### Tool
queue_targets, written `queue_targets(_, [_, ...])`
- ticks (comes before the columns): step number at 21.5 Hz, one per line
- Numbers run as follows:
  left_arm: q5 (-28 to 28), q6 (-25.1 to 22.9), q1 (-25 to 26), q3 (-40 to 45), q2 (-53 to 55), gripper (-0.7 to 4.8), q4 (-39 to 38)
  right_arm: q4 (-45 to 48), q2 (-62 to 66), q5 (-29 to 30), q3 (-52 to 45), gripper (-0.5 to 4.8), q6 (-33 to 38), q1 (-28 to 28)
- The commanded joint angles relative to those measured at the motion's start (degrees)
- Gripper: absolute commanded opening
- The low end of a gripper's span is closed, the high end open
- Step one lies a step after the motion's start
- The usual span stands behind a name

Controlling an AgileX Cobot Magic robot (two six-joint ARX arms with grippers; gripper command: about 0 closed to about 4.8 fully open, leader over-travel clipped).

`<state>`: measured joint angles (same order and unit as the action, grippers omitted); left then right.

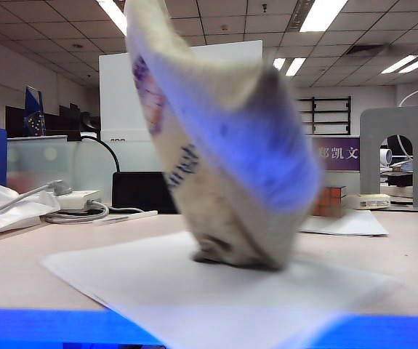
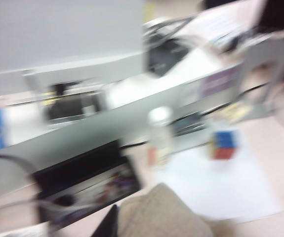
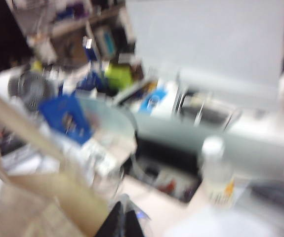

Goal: Take the glasses case out of the canvas bag and put it on the table.

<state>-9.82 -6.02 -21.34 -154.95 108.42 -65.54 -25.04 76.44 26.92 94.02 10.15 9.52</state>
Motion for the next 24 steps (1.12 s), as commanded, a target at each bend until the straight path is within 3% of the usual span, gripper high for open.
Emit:
queue_targets(1, [-10.2,2.2,0.2,-0.3,-1.0,0.25,6.6,1.7,-0.3,9.6,0.5,0.2,0.1,0.8])
queue_targets(3, [-13.3,3.1,-0.4,-0.4,-1.0,0.26,8.5,1.5,-0.4,11.9,0.5,0.84,-0.4,2.2])
queue_targets(6, [-16.0,4.9,-3.1,-0.3,-0.9,0.26,10.5,-1.0,-0.2,16.9,0.5,3.17,-1.6,4.2])
queue_targets(10, [-13.4,4.4,-5.2,-0.4,-0.9,0.26,12.5,-6.9,-0.2,17.8,0.4,3.17,-2.7,7.4])
queue_targets(12, [-13.2,4.6,-5.2,-0.3,-0.9,0.26,12.7,-15.0,0.4,16.5,0.4,3.19,-6.8,10.3])
queue_targets(14, [-11.2,4.3,-5.2,-0.3,-0.7,0.26,12.6,-21.2,0.6,16.7,-0.1,3.72,-8.9,13.6])
queue_targets(17, [-8.3,4.3,-5.2,-0.3,-0.7,0.26,12.6,-23.0,0.6,14.6,-1.3,3.83,-8.9,19.6])
queue_targets(21, [-8.7,4.5,-5.2,-0.3,-0.7,0.26,12.8,-22.7,2.4,-0.2,-2.5,3.83,-10.2,27.9])
queue_targets(24, [-10.9,5.3,-5.2,-0.4,-1.1,0.26,12.6,-22.7,3.0,-8.1,-3.9,3.91,-10.8,29.4])
